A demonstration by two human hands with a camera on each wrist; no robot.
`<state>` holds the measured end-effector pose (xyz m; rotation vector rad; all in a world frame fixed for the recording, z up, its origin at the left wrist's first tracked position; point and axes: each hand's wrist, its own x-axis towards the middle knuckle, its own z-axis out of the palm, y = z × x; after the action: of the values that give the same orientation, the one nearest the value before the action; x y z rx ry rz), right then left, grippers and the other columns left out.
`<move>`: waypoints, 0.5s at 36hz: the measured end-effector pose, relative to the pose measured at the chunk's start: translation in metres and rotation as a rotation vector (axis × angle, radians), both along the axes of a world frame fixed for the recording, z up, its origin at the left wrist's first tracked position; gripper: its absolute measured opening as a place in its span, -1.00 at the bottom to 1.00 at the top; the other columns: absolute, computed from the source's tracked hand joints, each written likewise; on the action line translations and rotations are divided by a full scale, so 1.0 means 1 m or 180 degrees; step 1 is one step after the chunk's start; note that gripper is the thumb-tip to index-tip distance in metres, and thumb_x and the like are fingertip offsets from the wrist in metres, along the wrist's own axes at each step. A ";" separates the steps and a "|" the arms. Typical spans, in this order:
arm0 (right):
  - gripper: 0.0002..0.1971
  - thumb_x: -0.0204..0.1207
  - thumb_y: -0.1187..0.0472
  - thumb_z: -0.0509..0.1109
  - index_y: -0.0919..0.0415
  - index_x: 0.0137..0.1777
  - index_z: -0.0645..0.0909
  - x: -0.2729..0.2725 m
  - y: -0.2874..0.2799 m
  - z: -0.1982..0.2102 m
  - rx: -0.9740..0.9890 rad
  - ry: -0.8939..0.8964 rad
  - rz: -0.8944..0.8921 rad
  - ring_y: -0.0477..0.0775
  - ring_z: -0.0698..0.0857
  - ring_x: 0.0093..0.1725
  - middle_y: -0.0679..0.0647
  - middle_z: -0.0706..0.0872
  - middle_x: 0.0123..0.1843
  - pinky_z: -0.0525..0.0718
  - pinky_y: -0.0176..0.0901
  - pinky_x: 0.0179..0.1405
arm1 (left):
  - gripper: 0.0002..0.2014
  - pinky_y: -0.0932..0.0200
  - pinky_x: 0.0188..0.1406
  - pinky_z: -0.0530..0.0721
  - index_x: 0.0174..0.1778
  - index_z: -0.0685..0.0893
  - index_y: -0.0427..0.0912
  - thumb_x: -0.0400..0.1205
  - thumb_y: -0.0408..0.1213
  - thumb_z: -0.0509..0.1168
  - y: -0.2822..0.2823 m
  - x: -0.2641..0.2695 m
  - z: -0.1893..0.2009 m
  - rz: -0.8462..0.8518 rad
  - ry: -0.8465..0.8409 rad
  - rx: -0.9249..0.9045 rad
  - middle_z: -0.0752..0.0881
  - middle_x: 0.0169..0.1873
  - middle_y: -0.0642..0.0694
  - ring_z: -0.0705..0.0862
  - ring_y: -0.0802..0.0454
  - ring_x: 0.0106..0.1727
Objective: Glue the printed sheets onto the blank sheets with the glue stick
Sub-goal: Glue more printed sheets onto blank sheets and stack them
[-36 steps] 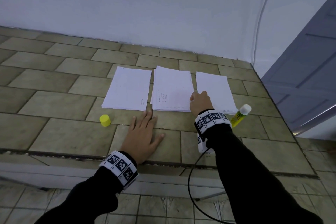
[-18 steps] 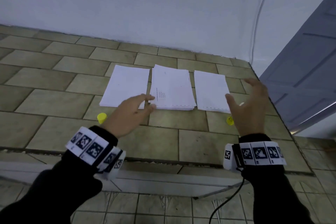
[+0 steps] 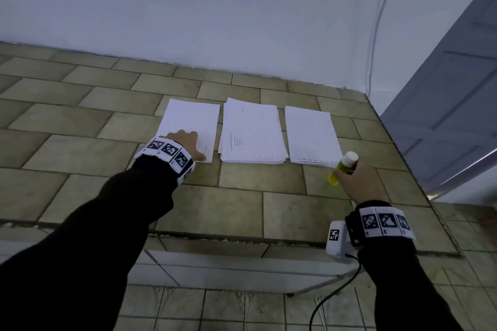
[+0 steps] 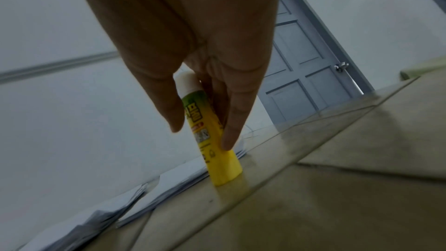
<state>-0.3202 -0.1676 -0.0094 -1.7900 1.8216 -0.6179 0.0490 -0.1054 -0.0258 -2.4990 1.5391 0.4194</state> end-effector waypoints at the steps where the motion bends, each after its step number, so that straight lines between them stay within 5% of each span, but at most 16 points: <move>1: -0.59 0.55 0.24 0.45 0.39 0.33 0.48 0.001 0.000 0.000 -0.0007 0.0022 0.0025 0.28 0.59 0.14 0.33 0.63 0.22 0.41 -0.10 -0.06 | -0.30 -0.08 0.31 0.56 0.54 0.38 -0.13 0.60 0.20 0.33 0.000 0.002 -0.001 -0.0036 0.0021 -0.0001 0.52 0.42 -0.23 0.57 -0.22 0.36; 5: -0.66 0.56 0.26 0.43 0.37 0.28 0.52 0.002 0.000 -0.003 -0.0047 0.0016 0.0074 0.28 0.61 0.15 0.30 0.66 0.18 0.42 -0.11 -0.05 | -0.35 -0.03 0.23 0.60 0.50 0.44 -0.07 0.58 0.21 0.33 0.001 0.006 -0.004 -0.0109 0.0011 -0.0101 0.59 0.35 -0.17 0.62 -0.18 0.28; 12: -0.68 0.56 0.26 0.42 0.37 0.24 0.51 0.002 0.000 -0.008 -0.0035 -0.0034 0.0061 0.29 0.62 0.09 0.30 0.66 0.11 0.46 -0.06 -0.06 | -0.45 0.01 0.44 0.40 0.59 0.41 -0.04 0.72 0.13 0.17 0.001 0.014 -0.003 -0.0074 0.0187 -0.0290 0.46 0.56 -0.08 0.45 -0.11 0.51; 18: -0.67 0.58 0.26 0.39 0.37 0.28 0.49 0.004 0.001 -0.008 -0.0025 0.0013 0.0046 0.19 0.57 0.00 0.30 0.66 0.13 0.43 -0.09 -0.09 | -0.53 0.02 0.07 0.50 0.33 0.59 -0.20 0.74 0.11 0.12 0.004 0.021 0.014 0.0167 0.0531 -0.1146 0.66 0.30 -0.22 0.61 -0.19 0.17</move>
<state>-0.3160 -0.1671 -0.0176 -1.8091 1.8097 -0.6172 0.0704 -0.1014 -0.0115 -2.8433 1.7502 0.3973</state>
